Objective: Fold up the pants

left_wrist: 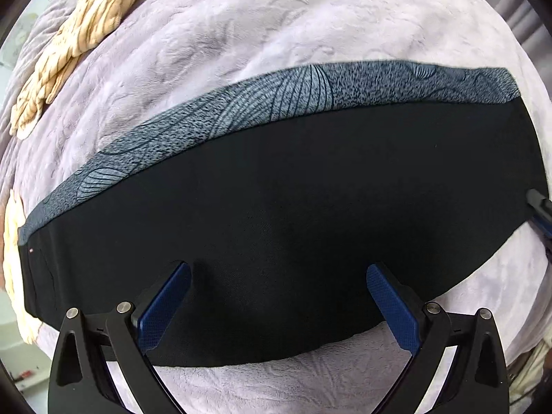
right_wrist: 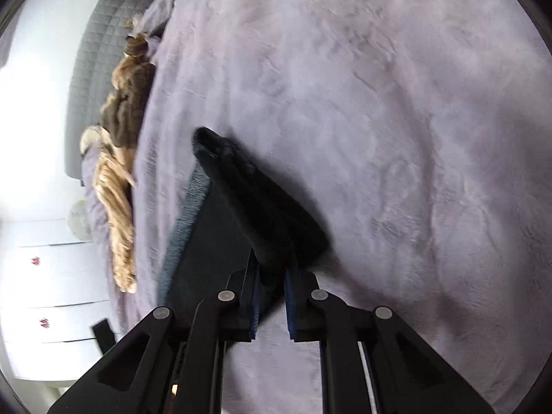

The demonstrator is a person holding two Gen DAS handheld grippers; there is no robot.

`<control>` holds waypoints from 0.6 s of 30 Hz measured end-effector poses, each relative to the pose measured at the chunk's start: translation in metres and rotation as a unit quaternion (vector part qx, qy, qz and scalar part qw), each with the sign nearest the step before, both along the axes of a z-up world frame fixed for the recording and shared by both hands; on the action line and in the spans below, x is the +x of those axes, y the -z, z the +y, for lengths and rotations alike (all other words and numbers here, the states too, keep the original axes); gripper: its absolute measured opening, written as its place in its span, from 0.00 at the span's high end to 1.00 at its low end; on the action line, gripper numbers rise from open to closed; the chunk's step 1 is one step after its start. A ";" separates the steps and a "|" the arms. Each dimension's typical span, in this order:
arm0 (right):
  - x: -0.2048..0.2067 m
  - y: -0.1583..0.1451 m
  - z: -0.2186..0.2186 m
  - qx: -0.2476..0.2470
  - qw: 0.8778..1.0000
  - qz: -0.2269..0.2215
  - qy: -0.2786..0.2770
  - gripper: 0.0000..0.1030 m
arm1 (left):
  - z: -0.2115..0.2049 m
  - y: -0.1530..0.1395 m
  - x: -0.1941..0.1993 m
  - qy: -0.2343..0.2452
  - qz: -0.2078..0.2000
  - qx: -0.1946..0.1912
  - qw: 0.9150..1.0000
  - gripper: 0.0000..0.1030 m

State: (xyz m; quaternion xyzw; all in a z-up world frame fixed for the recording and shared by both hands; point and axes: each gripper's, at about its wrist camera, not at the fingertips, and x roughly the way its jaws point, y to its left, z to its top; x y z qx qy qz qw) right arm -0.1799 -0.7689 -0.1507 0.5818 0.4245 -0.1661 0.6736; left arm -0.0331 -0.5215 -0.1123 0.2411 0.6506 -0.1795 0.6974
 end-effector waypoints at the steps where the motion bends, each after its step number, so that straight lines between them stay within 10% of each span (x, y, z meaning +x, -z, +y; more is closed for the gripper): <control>1: -0.002 0.008 0.000 0.006 1.000 0.008 0.003 0.87 | 0.001 0.001 0.000 0.000 0.001 0.001 1.000 0.00; 9: -0.016 0.012 0.004 0.056 0.998 -0.012 0.005 0.66 | 0.012 0.009 0.013 -0.007 0.010 -0.004 1.000 0.00; 18: -0.015 0.018 0.012 0.064 0.997 -0.042 0.013 0.65 | 0.022 0.008 0.015 -0.005 0.010 -0.005 1.000 0.00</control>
